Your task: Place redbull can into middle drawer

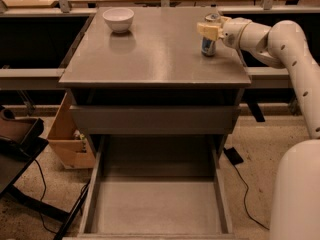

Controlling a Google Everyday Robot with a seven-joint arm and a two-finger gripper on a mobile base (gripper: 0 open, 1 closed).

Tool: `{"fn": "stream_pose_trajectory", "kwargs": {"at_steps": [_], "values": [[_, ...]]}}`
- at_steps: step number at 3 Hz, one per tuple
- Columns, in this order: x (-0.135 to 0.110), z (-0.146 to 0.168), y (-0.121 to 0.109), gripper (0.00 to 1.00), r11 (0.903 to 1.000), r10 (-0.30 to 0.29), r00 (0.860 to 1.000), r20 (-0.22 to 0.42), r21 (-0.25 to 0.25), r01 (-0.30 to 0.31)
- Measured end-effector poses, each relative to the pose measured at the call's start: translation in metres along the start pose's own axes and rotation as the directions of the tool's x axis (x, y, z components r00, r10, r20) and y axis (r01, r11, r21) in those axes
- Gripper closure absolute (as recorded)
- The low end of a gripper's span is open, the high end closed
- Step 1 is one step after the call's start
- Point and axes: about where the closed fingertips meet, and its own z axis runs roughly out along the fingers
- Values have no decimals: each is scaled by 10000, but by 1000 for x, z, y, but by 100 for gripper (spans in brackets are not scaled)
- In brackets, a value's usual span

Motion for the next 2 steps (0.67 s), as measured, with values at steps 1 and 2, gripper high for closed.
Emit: {"fn": "stream_pose_trajectory", "kwargs": {"at_steps": [1, 2], "values": [[-4, 0, 4, 100, 10000, -34, 10000, 24, -73, 34], [-13, 1, 15, 100, 9996, -113, 9999, 84, -243, 115]]}}
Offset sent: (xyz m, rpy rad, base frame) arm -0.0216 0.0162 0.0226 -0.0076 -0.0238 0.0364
